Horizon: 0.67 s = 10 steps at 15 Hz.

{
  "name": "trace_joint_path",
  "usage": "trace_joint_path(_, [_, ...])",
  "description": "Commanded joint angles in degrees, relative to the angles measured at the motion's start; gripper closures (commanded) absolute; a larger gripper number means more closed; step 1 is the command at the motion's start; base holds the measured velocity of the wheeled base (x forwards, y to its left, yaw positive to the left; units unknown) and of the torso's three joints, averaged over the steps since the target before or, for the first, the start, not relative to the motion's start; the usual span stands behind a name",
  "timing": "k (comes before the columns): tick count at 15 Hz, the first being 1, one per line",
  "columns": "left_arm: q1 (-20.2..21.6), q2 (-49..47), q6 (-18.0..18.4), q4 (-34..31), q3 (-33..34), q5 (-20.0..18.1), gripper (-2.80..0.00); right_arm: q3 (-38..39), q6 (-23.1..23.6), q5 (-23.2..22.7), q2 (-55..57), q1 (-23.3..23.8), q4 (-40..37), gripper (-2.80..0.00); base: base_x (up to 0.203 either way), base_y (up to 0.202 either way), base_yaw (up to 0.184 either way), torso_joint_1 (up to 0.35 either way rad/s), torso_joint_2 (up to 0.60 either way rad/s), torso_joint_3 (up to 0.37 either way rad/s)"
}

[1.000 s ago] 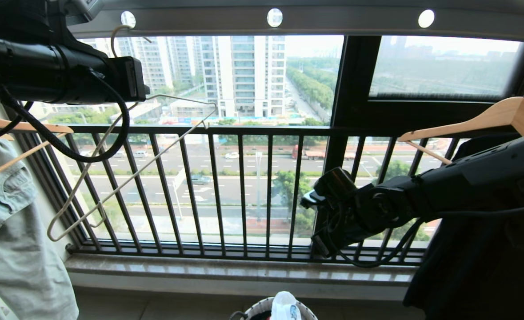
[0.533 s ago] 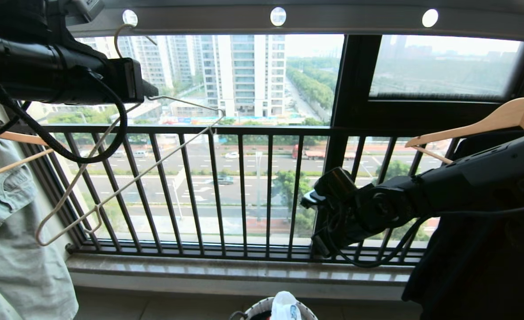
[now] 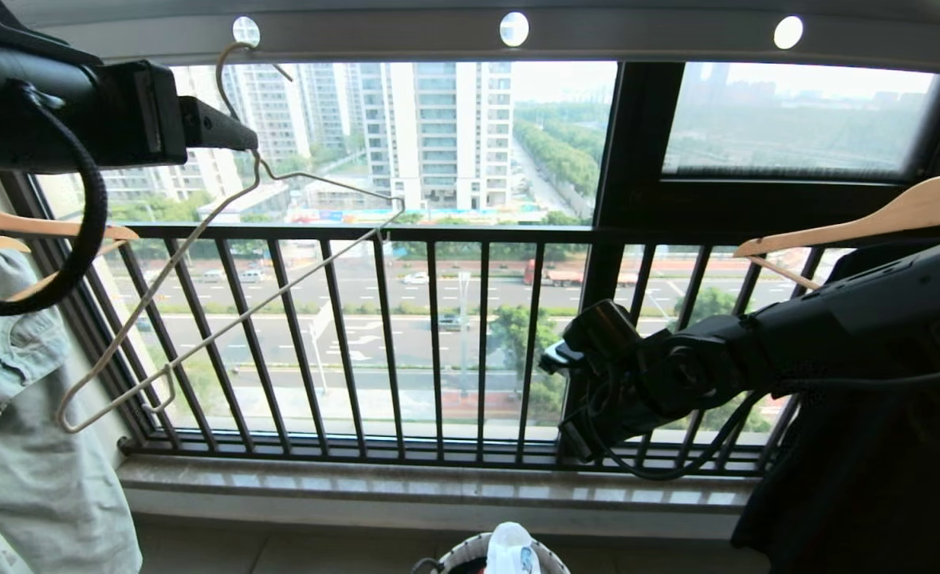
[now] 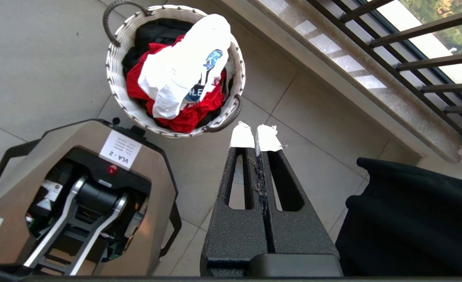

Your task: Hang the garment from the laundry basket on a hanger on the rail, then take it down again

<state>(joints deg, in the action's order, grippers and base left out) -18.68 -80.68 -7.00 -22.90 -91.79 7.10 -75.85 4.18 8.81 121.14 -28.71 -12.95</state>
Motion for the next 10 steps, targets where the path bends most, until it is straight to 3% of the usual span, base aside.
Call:
trace_joint_path(1, [-0.8,8.0,-0.1,-1.7,3.7,0.0,-2.8,0.1,0.0,0.2,0.1,0.0,-0.1,0.0,0.0,0.0,0.0,0.0,0.0,0.0])
trace_joint_path(2, [-0.9,10.4,-0.1,-2.0,5.9,-0.1,-2.8,0.1,0.0,0.2,0.1,-0.1,0.0,0.0,0.0,0.0,0.0,0.0,0.0,0.0])
trace_joint_path(3, [-1.0,12.4,-0.2,-2.2,8.0,-0.1,0.0,0.3,0.0,0.2,0.2,-0.1,0.0,0.0,0.0,0.0,0.0,0.0,0.0,0.0])
trace_joint_path(7, [-1.0,20.1,-0.3,-2.1,18.9,-0.2,0.0,1.7,0.0,1.4,-0.6,-0.1,0.4,0.0,0.0,0.0,0.0,0.0,0.0,0.0])
trace_joint_path(10, [-0.9,26.2,-0.4,-2.0,25.6,-1.5,0.0,10.9,-1.0,3.5,-4.3,-0.7,4.0,0.0,0.0,0.0,0.0,0.0,0.0,0.0])
